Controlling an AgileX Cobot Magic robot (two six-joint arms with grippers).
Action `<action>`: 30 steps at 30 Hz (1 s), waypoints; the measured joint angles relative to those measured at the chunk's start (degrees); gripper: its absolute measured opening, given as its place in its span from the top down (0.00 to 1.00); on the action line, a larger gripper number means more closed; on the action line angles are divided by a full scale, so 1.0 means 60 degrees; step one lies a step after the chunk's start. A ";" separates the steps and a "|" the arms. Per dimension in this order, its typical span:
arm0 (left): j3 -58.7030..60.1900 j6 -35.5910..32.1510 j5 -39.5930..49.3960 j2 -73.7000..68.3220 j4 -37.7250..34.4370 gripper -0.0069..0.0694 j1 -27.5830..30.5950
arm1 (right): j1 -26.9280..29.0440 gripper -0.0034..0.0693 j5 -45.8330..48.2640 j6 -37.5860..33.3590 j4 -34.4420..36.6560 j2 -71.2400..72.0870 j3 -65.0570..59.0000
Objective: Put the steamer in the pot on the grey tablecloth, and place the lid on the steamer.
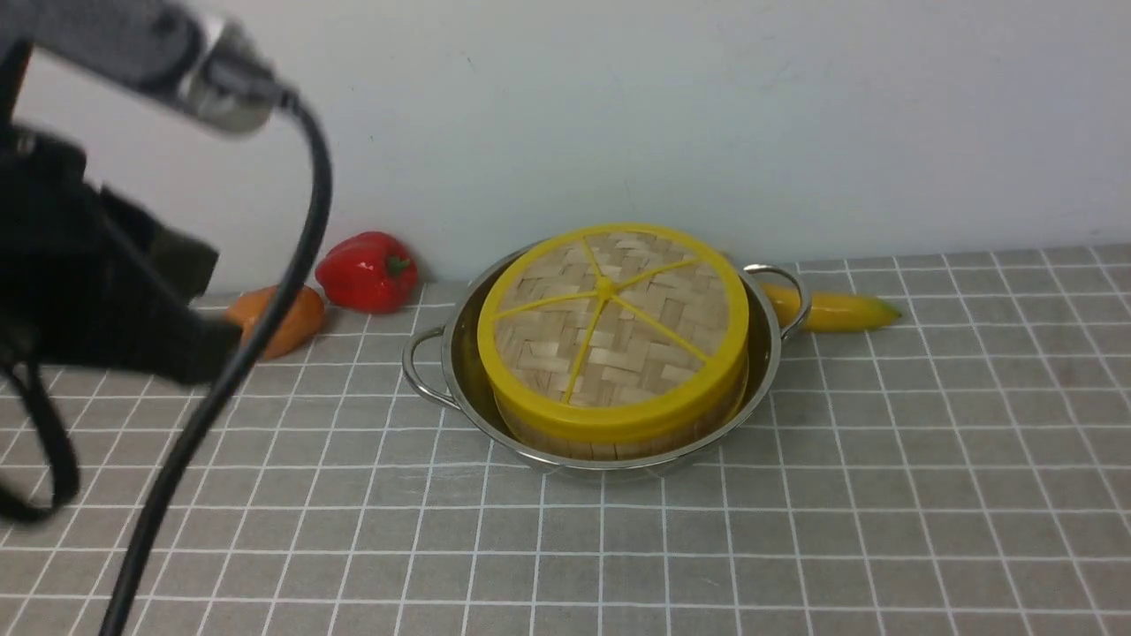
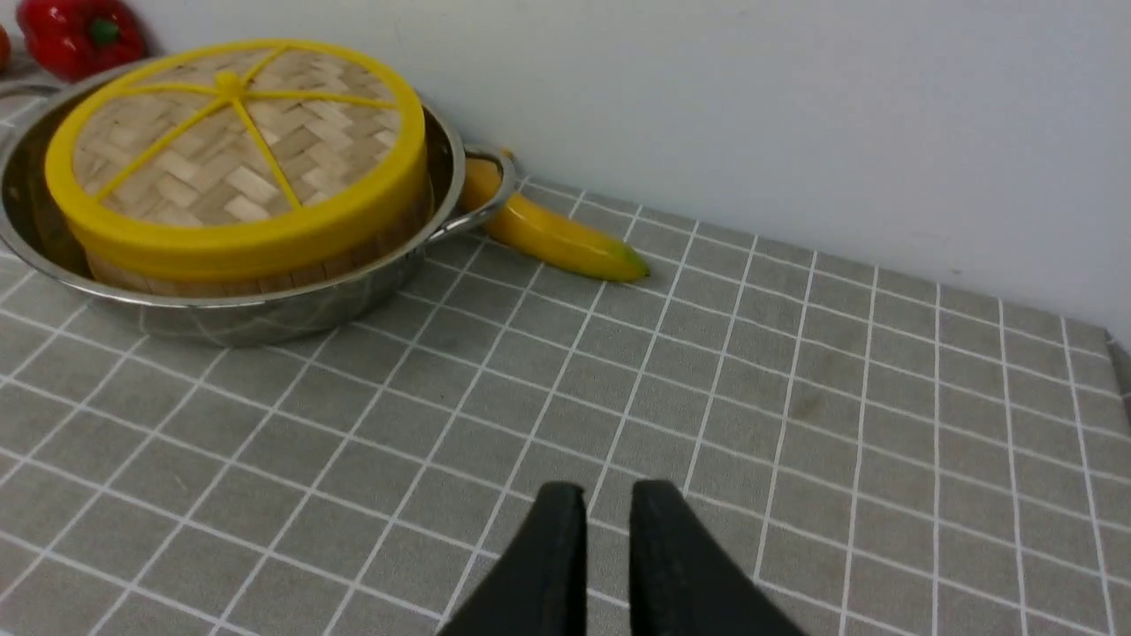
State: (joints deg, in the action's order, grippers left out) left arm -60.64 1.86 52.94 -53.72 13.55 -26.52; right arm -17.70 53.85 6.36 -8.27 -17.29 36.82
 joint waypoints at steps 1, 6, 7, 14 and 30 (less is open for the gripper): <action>0.0000 0.0023 -0.0079 0.0081 0.0000 0.94 0.0000 | 0.0000 0.82 -0.0014 0.0001 -0.0029 0.0023 -0.0025; 0.1831 0.0603 -0.1250 0.1620 -0.0009 0.93 0.0000 | 0.0000 0.82 -0.0216 0.0107 -0.0029 0.0043 -0.0060; 0.1931 0.0722 -0.1302 0.1980 0.0000 0.93 0.0000 | 0.0000 0.81 -0.0226 0.0107 0.0128 0.0043 -0.0060; 0.1967 0.0830 -0.1324 0.2645 0.0075 0.92 0.0000 | 0.0000 0.78 -0.0244 0.0107 0.0831 0.0043 -0.0060; 0.2726 0.0317 -0.2056 0.3504 -0.0095 0.89 0.2797 | 0.0000 0.71 -0.0247 0.0118 0.2761 0.0043 -0.0060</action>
State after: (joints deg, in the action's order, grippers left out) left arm -44.29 3.76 40.60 -32.70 12.97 -9.74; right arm -17.70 52.37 7.07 8.29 -17.03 36.46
